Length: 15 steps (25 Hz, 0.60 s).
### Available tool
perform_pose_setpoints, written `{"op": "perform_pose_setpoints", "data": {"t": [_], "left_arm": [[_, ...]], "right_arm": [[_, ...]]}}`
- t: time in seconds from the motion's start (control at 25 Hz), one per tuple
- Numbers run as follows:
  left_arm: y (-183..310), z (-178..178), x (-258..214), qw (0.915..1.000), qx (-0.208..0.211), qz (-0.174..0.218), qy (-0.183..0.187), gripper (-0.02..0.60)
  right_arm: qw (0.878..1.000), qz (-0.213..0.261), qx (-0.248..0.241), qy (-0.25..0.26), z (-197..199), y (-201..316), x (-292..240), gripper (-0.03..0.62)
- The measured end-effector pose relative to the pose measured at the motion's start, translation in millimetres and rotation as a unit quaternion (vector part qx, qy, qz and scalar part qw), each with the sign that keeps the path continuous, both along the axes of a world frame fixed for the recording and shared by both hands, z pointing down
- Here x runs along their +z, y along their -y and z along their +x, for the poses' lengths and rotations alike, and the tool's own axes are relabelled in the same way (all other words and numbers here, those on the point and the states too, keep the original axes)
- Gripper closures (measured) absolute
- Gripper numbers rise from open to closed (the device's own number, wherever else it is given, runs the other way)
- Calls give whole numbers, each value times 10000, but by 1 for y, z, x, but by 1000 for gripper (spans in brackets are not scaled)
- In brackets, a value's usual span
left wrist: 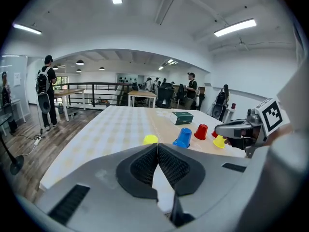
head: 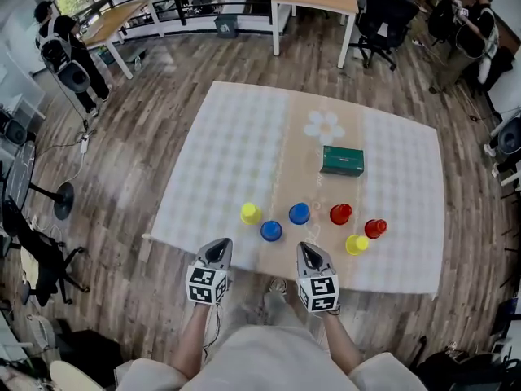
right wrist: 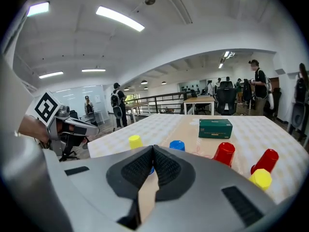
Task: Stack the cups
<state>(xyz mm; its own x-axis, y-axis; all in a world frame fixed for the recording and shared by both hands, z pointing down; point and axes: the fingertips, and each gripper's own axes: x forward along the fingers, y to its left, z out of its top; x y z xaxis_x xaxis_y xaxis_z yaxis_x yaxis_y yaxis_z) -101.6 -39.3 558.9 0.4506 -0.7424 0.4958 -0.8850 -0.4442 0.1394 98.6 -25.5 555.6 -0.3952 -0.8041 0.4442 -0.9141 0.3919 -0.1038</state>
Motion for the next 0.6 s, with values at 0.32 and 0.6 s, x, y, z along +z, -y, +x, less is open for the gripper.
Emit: {"op": "perform_pose_setpoints", "data": {"t": [0.32,0.6], "left_arm": [[-5,-3,11,9997,-91,-238,-24,569],[-3,-2,24,9993,47,-341,-154,569]], "right_arm": [[9984,-346,-379,241,-22,-10,19,514],[9975,-432,-524,171,-42,-16,37,315]]}}
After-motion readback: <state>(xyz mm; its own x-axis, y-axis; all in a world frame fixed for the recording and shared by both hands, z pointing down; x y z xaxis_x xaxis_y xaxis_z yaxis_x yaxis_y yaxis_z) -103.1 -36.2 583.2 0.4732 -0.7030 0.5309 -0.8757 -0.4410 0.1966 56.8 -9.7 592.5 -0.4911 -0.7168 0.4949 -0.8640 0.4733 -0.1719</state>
